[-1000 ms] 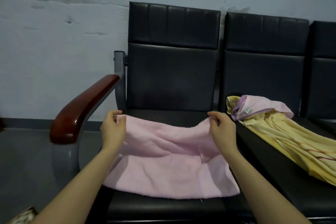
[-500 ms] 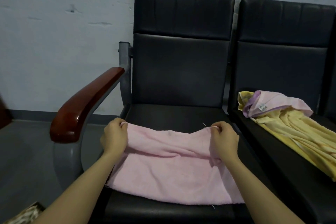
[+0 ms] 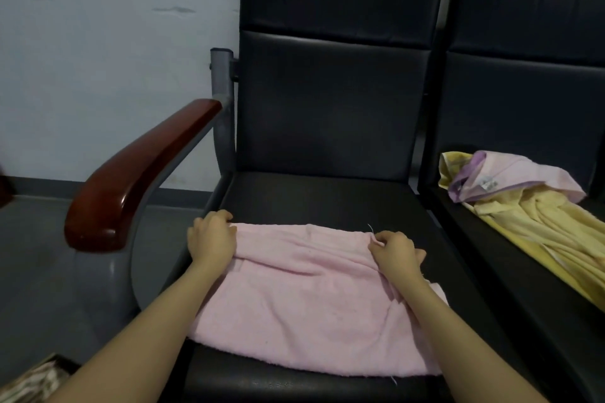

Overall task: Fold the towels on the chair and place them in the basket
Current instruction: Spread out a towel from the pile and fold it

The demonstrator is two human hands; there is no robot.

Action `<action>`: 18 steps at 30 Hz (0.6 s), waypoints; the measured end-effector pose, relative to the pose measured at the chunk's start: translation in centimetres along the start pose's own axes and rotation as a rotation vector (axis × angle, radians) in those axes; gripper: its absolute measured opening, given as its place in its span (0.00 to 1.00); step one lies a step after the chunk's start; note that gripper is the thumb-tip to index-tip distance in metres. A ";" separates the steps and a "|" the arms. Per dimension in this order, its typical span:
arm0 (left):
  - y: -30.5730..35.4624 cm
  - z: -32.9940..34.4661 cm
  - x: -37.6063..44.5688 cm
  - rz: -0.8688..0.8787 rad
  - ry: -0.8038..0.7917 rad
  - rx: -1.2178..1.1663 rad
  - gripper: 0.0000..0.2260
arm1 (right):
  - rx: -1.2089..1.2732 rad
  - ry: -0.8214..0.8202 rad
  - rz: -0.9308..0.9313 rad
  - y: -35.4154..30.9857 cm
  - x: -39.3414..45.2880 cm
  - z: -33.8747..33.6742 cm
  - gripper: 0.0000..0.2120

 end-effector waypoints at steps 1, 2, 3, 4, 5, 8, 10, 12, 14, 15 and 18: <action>0.1 0.1 0.0 0.017 -0.013 0.013 0.13 | -0.018 -0.002 -0.017 -0.1 0.0 0.0 0.11; 0.2 0.1 0.0 0.028 -0.026 0.033 0.13 | -0.027 -0.003 -0.027 -0.3 -0.1 -0.2 0.10; 0.3 0.2 0.0 0.036 -0.039 0.059 0.12 | -0.029 0.005 -0.035 -0.4 -0.2 -0.4 0.09; 0.4 0.2 -0.2 0.045 -0.046 0.082 0.12 | -0.016 0.018 -0.041 -0.5 -0.5 -0.7 0.07; 0.6 0.1 -0.3 0.052 -0.041 0.093 0.11 | 0.015 0.035 -0.050 -0.6 -0.7 -1.1 0.05; 1.0 -1.0 -0.5 0.056 0.015 0.005 0.09 | 0.260 0.051 -0.053 -0.7 -1.4 -2.4 0.02; 1.5 -2.5 -0.6 0.060 0.088 -0.131 0.08 | 0.444 0.068 -0.053 -1.1 -1.8 -3.9 0.04; 2.5 -4.3 -0.6 0.066 0.159 -0.246 0.08 | 0.528 0.111 -0.089 -1.8 -2.0 -5.8 0.05; 3.9 -5.9 -0.6 0.086 0.207 -0.325 0.08 | 0.553 0.136 -0.131 -2.3 -2.0 -7.5 0.03; 4.6 -6.6 -0.7 0.095 0.224 -0.365 0.08 | 0.549 0.142 -0.149 -2.5 -2.0 -8.2 0.03; 5.8 -8.2 -0.9 0.104 0.254 -0.438 0.07 | 0.519 0.167 -0.186 -2.0 -2.0 -9.6 0.09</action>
Point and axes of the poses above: each hand's wrist, its own x-axis towards the middle knuckle, its own z-axis out of the palm, y = z × x, the point moved 7 cm from there along x, towards the middle knuckle, and after that the axes turned 9 degrees about y, right-handed, at the moved point
